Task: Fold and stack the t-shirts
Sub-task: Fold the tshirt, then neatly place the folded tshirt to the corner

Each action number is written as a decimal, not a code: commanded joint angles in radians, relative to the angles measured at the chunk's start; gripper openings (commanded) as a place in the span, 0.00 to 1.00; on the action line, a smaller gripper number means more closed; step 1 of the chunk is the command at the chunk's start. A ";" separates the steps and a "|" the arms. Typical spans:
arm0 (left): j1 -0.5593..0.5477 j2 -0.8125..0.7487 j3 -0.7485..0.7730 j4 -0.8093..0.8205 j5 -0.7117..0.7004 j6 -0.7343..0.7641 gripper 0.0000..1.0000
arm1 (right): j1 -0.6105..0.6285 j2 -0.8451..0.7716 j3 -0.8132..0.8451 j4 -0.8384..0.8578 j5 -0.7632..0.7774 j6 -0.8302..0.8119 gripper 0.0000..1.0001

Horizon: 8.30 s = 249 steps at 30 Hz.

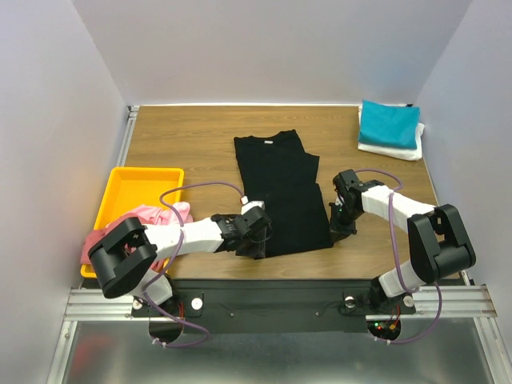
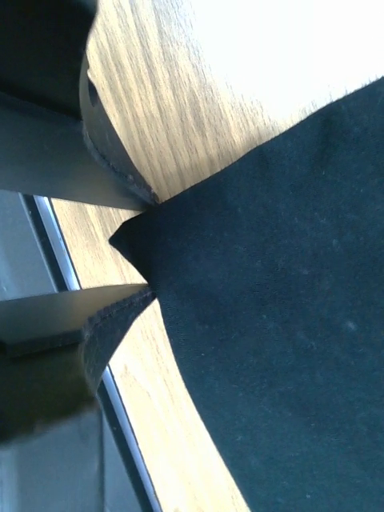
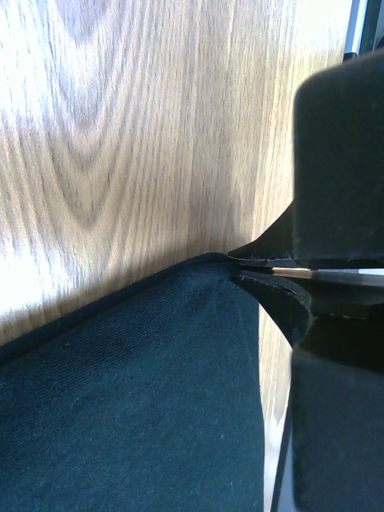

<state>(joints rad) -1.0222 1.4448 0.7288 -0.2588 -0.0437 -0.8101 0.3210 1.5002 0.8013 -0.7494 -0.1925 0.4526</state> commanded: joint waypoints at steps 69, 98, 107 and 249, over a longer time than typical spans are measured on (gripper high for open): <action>-0.234 -0.831 -0.178 0.196 0.321 -0.762 0.00 | 0.024 -0.288 0.590 -0.533 -0.167 0.141 0.00; 0.077 -0.998 -0.474 0.342 0.384 -0.756 0.00 | 0.024 0.080 0.720 -0.211 -0.107 0.032 0.00; 0.197 -1.043 -0.558 0.380 0.462 -0.755 0.00 | 0.024 0.186 0.773 -0.168 -0.108 0.003 0.00; 0.505 0.143 0.061 0.167 0.421 0.104 0.93 | 0.024 0.359 0.461 0.191 -0.226 -0.236 0.00</action>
<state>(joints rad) -0.5529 1.6382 0.7918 0.0895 0.4763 -0.8043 0.4194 1.9053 1.1664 -0.5282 -0.5835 0.2562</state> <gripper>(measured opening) 0.921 0.085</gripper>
